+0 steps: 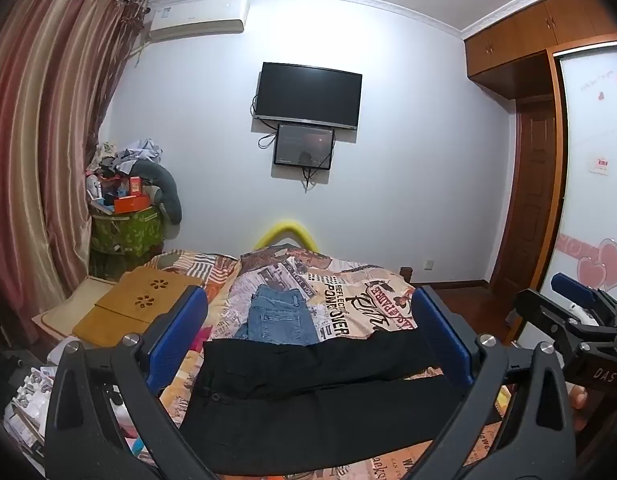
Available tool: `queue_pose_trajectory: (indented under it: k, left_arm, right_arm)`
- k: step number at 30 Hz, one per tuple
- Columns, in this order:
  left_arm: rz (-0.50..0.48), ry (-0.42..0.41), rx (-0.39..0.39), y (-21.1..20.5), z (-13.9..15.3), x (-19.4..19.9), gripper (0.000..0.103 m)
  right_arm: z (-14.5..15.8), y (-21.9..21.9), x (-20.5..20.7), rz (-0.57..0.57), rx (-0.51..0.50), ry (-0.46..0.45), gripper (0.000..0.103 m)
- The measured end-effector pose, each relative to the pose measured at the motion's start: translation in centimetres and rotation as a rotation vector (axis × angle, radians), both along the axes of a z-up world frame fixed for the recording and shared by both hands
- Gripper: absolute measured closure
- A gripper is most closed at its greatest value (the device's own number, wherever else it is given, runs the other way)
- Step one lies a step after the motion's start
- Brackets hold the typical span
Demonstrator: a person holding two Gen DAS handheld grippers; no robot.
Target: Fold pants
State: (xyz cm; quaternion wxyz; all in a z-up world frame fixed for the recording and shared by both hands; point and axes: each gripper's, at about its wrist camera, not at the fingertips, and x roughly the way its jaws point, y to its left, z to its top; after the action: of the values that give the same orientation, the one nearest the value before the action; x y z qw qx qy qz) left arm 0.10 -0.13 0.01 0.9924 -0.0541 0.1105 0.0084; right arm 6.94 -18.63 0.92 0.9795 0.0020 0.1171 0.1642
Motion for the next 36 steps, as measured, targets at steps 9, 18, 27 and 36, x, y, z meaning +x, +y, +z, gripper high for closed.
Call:
queue_pose_trajectory:
  k: [9, 18, 27, 36]
  left_arm:
    - [-0.002, -0.007, -0.003, 0.7, -0.5, -0.4, 0.000]
    - [-0.007, -0.005, 0.005, 0.4, -0.4, -0.2, 0.000]
    - [-0.011, -0.010, -0.006, 0.1, -0.1, 0.1, 0.000]
    - [-0.017, -0.010, -0.008, 0.2, 0.0, 0.1, 0.000]
  right_arm:
    - [0.3, -0.3, -0.3, -0.003, 0.003, 0.003, 0.000]
    - [0.4, 0.0, -0.2, -0.005, 0.008, 0.002, 0.000]
    - [0.1, -0.3, 0.0, -0.007, 0.010, 0.002, 0.000]
    - [0.1, -0.4, 0.1, -0.007, 0.012, 0.001, 0.000]
